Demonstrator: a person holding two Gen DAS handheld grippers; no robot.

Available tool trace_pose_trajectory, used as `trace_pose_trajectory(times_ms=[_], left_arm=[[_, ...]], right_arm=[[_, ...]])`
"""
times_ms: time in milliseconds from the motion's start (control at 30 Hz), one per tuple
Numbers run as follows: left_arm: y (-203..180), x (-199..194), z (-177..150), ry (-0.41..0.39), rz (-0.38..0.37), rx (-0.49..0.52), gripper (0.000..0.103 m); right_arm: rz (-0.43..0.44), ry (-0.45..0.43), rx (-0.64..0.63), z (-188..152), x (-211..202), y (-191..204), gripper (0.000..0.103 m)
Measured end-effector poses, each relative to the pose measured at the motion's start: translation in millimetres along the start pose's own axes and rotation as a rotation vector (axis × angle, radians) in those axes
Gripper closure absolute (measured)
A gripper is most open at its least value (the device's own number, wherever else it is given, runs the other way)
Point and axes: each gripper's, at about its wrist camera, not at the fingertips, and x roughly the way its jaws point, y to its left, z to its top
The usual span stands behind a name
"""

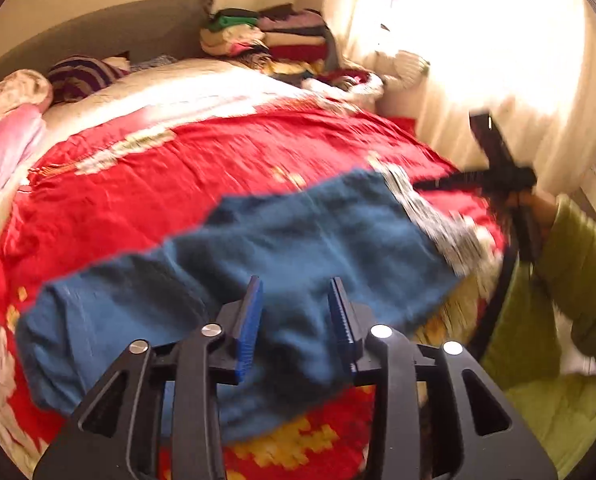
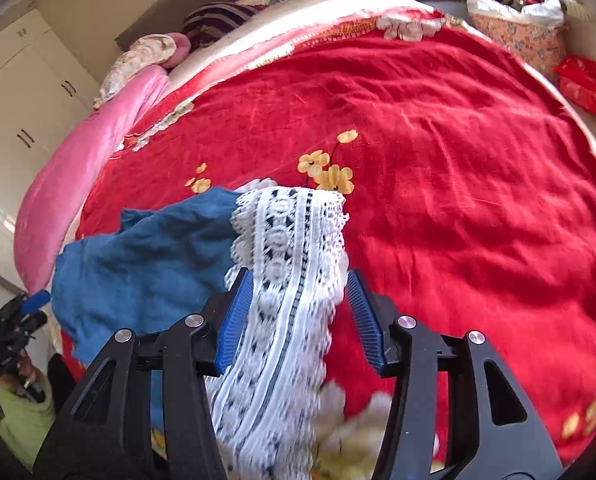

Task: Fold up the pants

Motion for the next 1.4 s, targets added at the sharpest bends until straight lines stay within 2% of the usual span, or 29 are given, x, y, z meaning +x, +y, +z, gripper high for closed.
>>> trace_pose_trajectory(times_ms=[33, 167, 267, 367, 467, 500, 533, 567, 600, 633, 667, 700, 733, 833, 933, 1033, 1200, 1300, 1400], left_arm=[[7.1, 5.7, 10.2, 0.001, 0.002, -0.024, 0.060], [32.7, 41.5, 42.1, 0.048, 0.080, -0.070, 0.058], [50.8, 70.3, 59.7, 0.081, 0.081, -0.093, 0.058], [66.3, 105.1, 68.7, 0.149, 0.096, -0.099, 0.056], [73.1, 134.3, 68.0, 0.202, 0.076, -0.090, 0.055], [73.0, 142.7, 65.5, 0.219, 0.049, -0.092, 0.055], [71.6, 148.4, 63.3, 0.226, 0.018, -0.097, 0.058], [70.1, 151.8, 61.1, 0.232, -0.003, -0.102, 0.058], [67.1, 155.1, 58.3, 0.233, -0.016, -0.100, 0.066], [63.5, 156.5, 57.0, 0.232, -0.019, -0.090, 0.074], [60.4, 157.8, 55.8, 0.231, -0.017, -0.080, 0.078], [58.0, 158.9, 55.0, 0.235, -0.009, -0.074, 0.087], [57.6, 158.4, 55.1, 0.235, -0.002, -0.076, 0.094], [64.5, 147.9, 60.5, 0.194, 0.003, -0.112, 0.099], [72.8, 133.0, 72.2, 0.124, -0.003, -0.166, 0.099], [66.6, 132.0, 84.5, 0.092, 0.015, -0.139, 0.099], [62.9, 155.4, 87.3, 0.113, 0.080, -0.147, 0.098], [62.4, 169.6, 81.6, 0.141, 0.129, -0.137, 0.098], [64.3, 179.8, 75.3, 0.153, 0.165, -0.113, 0.094]], right_arm=[[0.004, 0.010, 0.006, 2.5, 5.7, -3.1, 0.061], [0.036, 0.017, 0.005, 9.1, 16.9, -5.3, 0.060], [0.047, 0.015, -0.015, 13.6, 19.4, -4.8, 0.060], [0.054, 0.027, -0.032, 18.2, 26.8, -4.5, 0.060], [0.070, 0.032, -0.042, 19.3, 32.8, -6.1, 0.059], [0.075, 0.029, -0.049, 18.8, 33.7, -5.6, 0.059], [0.077, 0.024, -0.058, 17.7, 33.4, -5.1, 0.061], [0.081, 0.021, -0.067, 17.0, 32.5, -5.0, 0.067], [0.101, 0.022, -0.079, 14.9, 32.4, -4.0, 0.075], [0.117, 0.025, -0.083, 12.7, 31.9, -3.9, 0.078], [0.132, 0.026, -0.091, 10.8, 31.2, -3.2, 0.083], [0.144, 0.025, -0.099, 9.6, 30.1, -2.1, 0.090], [0.159, 0.021, -0.107, 8.7, 27.9, -0.9, 0.091], [0.167, -0.012, -0.158, 7.6, 13.9, 6.0, 0.093], [0.142, -0.074, -0.227, 17.6, -8.5, 12.8, 0.093], [0.087, -0.108, -0.306, 38.5, -21.3, 19.4, 0.093], [-0.021, -0.023, -0.317, 73.3, 12.9, 12.3, 0.092], [-0.071, 0.036, -0.334, 71.7, 40.6, 9.5, 0.090], [-0.085, 0.040, -0.331, 67.2, 50.8, 6.8, 0.088]])
